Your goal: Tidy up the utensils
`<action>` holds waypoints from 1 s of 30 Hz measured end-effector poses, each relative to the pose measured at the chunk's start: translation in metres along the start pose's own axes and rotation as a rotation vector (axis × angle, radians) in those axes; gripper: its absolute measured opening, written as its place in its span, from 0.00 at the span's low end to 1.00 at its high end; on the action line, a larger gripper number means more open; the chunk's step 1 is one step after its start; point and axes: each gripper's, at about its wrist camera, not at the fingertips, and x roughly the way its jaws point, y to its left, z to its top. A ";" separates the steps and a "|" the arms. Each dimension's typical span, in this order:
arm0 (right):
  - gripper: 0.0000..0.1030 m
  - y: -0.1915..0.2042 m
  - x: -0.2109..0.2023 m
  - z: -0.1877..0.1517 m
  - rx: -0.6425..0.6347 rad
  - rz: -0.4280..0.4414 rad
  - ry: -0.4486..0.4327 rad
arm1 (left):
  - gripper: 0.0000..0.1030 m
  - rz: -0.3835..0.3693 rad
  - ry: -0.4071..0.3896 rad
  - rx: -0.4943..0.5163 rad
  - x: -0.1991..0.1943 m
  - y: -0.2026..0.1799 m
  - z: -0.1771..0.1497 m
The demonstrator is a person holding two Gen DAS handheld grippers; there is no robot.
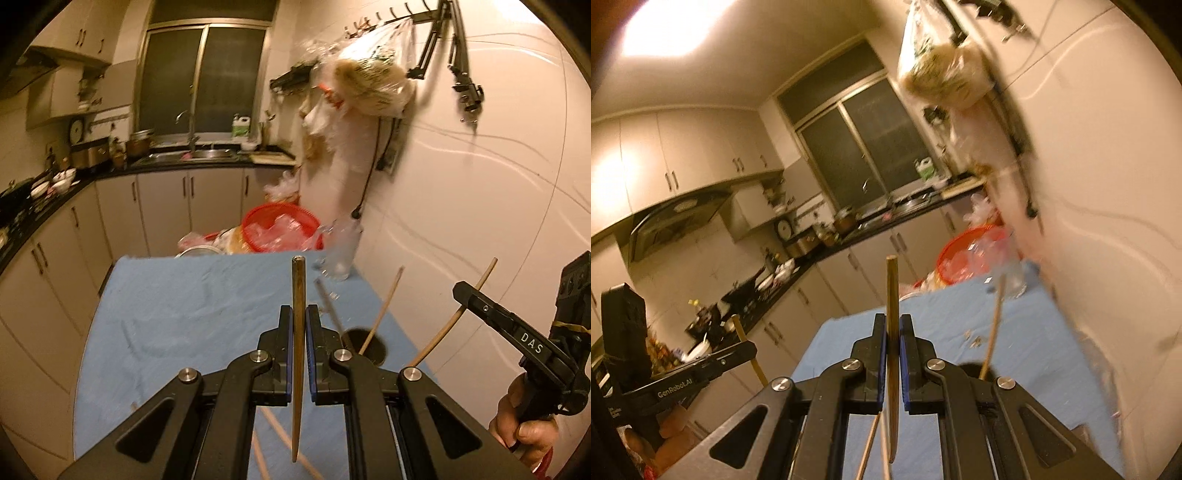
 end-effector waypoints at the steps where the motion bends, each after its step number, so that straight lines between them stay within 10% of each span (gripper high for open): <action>1: 0.06 -0.004 -0.003 0.006 0.002 -0.006 -0.012 | 0.07 -0.012 -0.002 -0.002 0.003 -0.005 0.006; 14: 0.06 -0.039 0.010 0.062 0.001 -0.089 -0.087 | 0.07 -0.068 -0.076 -0.071 0.057 -0.047 0.067; 30: 0.06 -0.079 0.097 0.008 -0.001 -0.163 0.146 | 0.07 -0.002 0.056 -0.136 0.143 -0.039 0.019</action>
